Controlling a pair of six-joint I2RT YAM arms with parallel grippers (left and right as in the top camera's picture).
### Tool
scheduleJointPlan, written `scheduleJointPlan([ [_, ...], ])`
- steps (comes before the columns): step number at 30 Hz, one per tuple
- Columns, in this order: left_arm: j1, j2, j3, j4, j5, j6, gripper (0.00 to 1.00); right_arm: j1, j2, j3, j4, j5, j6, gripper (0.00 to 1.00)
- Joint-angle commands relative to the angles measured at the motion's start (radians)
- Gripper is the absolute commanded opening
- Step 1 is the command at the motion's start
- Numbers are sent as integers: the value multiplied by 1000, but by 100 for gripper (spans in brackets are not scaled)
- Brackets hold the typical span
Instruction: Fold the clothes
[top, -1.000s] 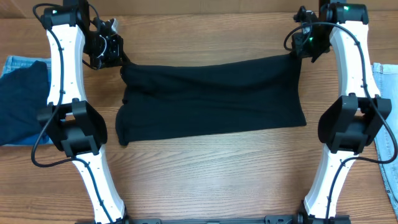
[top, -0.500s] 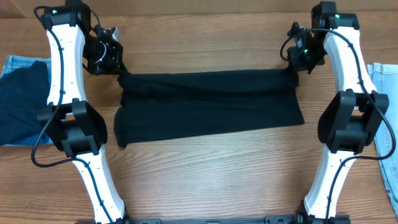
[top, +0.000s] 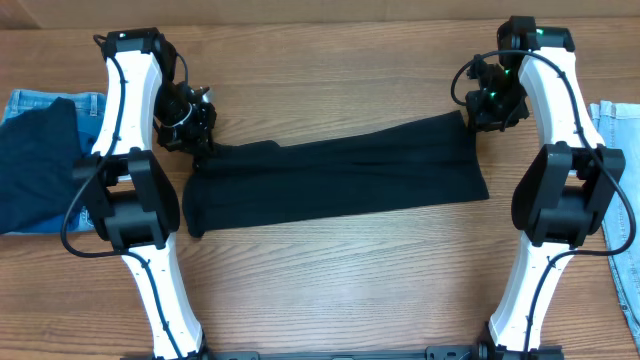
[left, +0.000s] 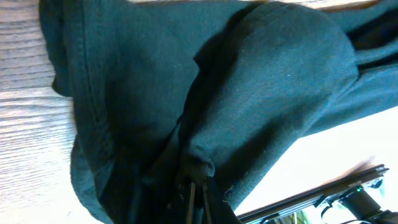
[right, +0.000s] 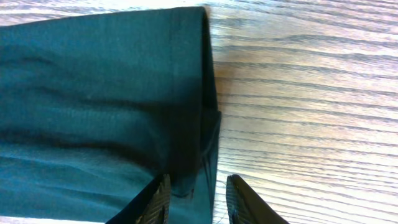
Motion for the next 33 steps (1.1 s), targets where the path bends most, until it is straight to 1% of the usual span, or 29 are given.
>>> scheduleJointPlan([
  [1,2,-24,-5,-9,-21,30,5,-5,-30,-2,5,20,2,34],
  [2,2,-24,-5,-9,-20,30,5,-5,-30,-2,8,-5,1,34],
  [3,2,-24,-5,-9,-21,30,4,-5,-30,-2,10,-53,1,36],
  [4,2,-24,-5,-8,-21,30,4,-5,-30,-2,10,-100,0,41],
  [5,2,-24,-5,-6,-21,30,4,-5,-30,-2,8,-166,-11,44],
  [8,2,-24,-5,-6,-21,30,4,-5,-30,-2,-17,-290,-11,46],
  [12,2,-24,-5,-8,-21,30,4,-5,-30,-2,-61,-288,-10,45],
  [15,2,-24,-5,-5,-20,30,4,-5,-30,-2,13,-287,1,46],
  [16,2,-24,-5,0,-20,30,4,-2,-30,-2,49,-319,0,46],
  [18,2,-24,-5,16,-18,30,4,29,-30,-2,110,-458,0,44],
  [19,1,-24,-5,18,-17,30,4,58,-30,-2,123,-466,1,42],
  [21,1,-24,-5,14,-17,29,4,137,-27,-2,122,-398,1,42],
  [24,1,-24,-5,6,-17,30,4,215,2,-3,94,-289,27,41],
  [27,1,-24,-5,6,-17,31,4,228,19,-44,107,-257,61,40],
  [31,1,-24,-5,12,-17,30,4,224,19,-159,136,-240,61,40],
  [33,1,-24,-5,12,-17,30,4,224,19,-181,150,-238,61,40],
])
